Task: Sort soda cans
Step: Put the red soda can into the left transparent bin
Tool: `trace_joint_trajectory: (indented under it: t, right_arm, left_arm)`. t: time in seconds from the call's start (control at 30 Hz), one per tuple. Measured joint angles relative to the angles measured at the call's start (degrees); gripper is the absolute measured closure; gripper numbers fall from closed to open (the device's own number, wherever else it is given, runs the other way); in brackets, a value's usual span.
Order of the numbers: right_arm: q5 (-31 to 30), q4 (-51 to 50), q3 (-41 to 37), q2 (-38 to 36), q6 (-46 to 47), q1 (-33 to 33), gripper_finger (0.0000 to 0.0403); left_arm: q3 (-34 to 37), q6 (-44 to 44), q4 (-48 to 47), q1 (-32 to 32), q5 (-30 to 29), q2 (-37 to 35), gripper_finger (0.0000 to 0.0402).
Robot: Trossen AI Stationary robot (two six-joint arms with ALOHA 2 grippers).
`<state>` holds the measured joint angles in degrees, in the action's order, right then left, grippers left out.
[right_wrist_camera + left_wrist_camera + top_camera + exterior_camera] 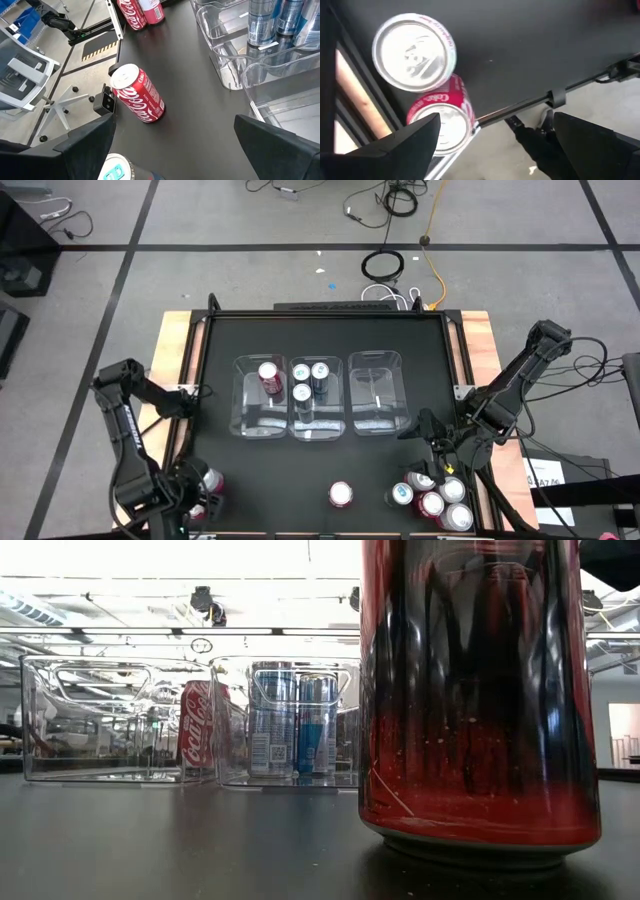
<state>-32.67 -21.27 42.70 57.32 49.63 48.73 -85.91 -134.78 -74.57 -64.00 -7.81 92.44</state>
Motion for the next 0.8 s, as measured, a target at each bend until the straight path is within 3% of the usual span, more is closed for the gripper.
trace_joint_trajectory:
  t: [0.4,0.8]
  right_arm:
    - [0.0,0.0,0.0,0.0,0.0,0.0,0.0003]
    - [0.0,0.0,0.0,0.0,0.0,0.0,0.0003]
  left_arm:
    - [0.0,-0.4,-1.9,-2.1,2.1,0.3,0.0006]
    - [0.0,-0.1,-0.7,-2.1,4.5,5.1,0.0006]
